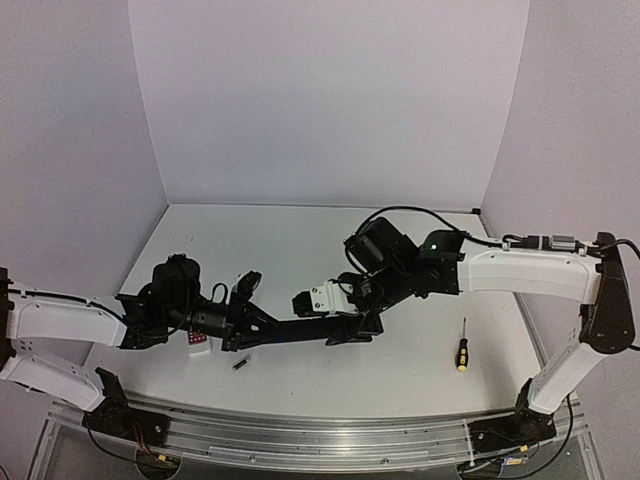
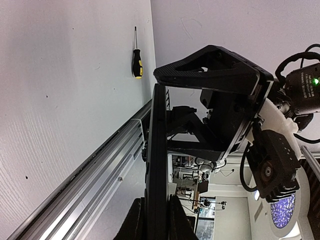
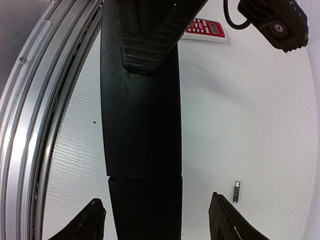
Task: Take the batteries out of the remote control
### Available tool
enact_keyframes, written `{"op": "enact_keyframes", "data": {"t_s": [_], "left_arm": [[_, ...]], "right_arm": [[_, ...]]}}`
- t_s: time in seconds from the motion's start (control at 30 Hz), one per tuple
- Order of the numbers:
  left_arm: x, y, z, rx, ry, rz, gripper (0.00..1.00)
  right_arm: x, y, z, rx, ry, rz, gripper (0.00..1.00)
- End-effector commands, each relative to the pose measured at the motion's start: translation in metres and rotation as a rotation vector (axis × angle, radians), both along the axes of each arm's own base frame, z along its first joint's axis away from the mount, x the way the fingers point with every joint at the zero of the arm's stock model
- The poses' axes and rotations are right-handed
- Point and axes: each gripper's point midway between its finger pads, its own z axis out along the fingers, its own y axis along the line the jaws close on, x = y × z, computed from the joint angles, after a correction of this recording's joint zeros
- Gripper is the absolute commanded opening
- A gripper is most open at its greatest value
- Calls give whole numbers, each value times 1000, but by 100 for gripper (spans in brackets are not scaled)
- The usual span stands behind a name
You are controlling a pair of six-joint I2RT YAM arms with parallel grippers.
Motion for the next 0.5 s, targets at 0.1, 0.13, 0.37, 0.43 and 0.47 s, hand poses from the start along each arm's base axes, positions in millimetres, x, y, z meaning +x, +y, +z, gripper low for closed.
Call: {"op": "enact_keyframes", "data": {"t_s": [0.1,0.13,0.37,0.43,0.47], "left_arm": [[3,-8,29,-83,-81,-21,0],[3,-8,29,-85,-81,-21,0],[3,-7,33,-96,-87,-18,0],[3,-7,33,-93,-88,-17,0],[3,-7,33,-90,-88,-14,0]], "right_arm": [[2,6,10,11,-3,-2,62],[2,6,9,9,-4,-3,62],[4,6,7,1,-8,-9,60],[4,6,7,1,-9,-11,58],[4,6,7,2,-9,-10,58]]}}
